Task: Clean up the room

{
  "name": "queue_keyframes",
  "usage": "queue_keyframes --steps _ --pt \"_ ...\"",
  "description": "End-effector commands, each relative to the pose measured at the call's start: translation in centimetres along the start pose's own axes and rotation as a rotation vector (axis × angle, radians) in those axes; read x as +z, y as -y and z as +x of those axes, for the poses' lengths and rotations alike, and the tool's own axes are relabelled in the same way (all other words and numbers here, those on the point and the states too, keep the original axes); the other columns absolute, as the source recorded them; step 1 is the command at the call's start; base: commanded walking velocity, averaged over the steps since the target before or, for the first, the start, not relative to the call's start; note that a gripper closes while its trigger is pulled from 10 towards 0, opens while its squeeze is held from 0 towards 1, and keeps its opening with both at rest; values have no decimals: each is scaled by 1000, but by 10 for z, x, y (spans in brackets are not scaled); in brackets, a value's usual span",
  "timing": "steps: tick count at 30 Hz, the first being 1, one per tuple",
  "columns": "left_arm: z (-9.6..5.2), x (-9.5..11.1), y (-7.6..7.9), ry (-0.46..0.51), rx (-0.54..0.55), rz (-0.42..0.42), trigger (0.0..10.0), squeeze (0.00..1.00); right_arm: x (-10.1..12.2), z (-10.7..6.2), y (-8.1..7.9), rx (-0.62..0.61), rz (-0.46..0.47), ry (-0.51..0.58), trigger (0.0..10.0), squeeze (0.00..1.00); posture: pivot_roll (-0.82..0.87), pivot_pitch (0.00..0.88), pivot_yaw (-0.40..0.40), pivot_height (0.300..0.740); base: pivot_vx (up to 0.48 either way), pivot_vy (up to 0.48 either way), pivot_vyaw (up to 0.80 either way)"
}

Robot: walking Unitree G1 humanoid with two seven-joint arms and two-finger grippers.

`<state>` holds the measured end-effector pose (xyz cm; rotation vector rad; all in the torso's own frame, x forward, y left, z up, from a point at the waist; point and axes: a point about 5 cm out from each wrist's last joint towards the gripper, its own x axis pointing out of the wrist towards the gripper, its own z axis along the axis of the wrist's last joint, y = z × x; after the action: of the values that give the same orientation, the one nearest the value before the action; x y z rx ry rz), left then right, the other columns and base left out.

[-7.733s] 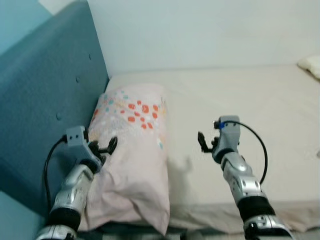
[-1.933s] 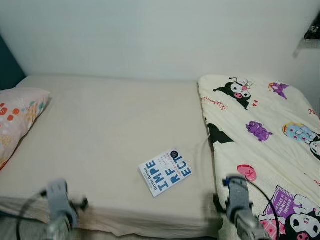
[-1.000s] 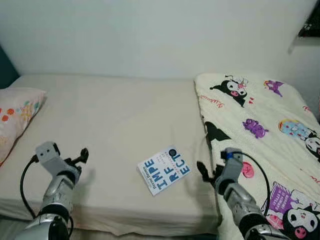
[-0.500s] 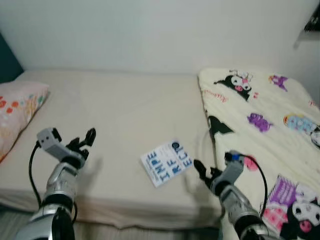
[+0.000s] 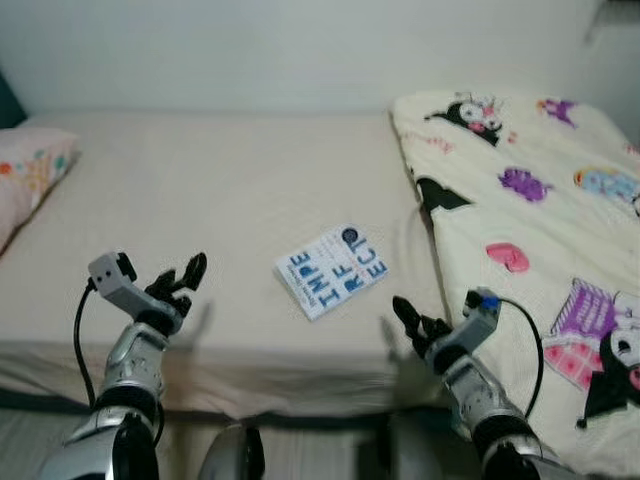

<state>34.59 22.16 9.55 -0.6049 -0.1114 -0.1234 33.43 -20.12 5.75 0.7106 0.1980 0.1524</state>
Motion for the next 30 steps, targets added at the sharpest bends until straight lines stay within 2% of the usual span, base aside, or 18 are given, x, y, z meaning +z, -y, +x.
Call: queue_keyframes --steps 1,4,6,8,11,15,17,22,25,26,27,29,30 --pt "1 2 4 4 -35 7 10000 0 5 7 -11 50 21 14 10000 0 -33 162 61 546 0 0 0" --pt "-1 6 2 14 -55 25 10000 0 2 13 -19 73 57 7 10000 0 7 191 74 531 0 0 0" --pt "-1 6 2 14 -55 25 10000 0 2 13 -19 73 57 7 10000 0 7 191 74 526 0 0 0" --pt "-5 15 -2 32 -67 47 10000 0 3 19 -31 115 88 11 10000 0 49 233 90 516 0 0 0" --pt "-8 19 -4 39 -72 59 10000 0 3 23 -37 138 94 11 10000 0 54 241 92 511 0 0 0" --pt "-20 42 -8 78 -86 113 10000 0 7 39 -66 219 90 -24 10000 0 133 314 105 491 0 0 0" --pt "-22 46 -7 85 -87 119 10000 0 8 41 -71 227 91 -31 10000 0 133 314 105 486 0 0 0" --pt "-31 59 -1 81 -116 148 10000 0 11 56 -111 339 53 -65 10000 0 183 376 130 461 0 0 0" --pt "-32 60 1 75 -122 148 10000 0 12 59 -117 344 46 -68 10000 0 185 380 133 461 0 0 0" --pt "-33 60 4 56 -133 149 10000 0 18 65 -121 234 8 -58 10000 0 202 397 136 461 0 0 0" --pt "-34 60 5 48 -139 149 10000 0 22 66 -121 191 10 -48 10000 0 209 407 145 461 0 0 0" --pt "-36 61 6 41 -142 148 10000 0 25 68 -121 156 6 -39 10000 0 210 408 148 461 0 0 0" --pt "-39 61 8 28 -141 144 10000 0 30 69 -125 159 32 -23 10000 0 211 408 150 461 0 0 0"
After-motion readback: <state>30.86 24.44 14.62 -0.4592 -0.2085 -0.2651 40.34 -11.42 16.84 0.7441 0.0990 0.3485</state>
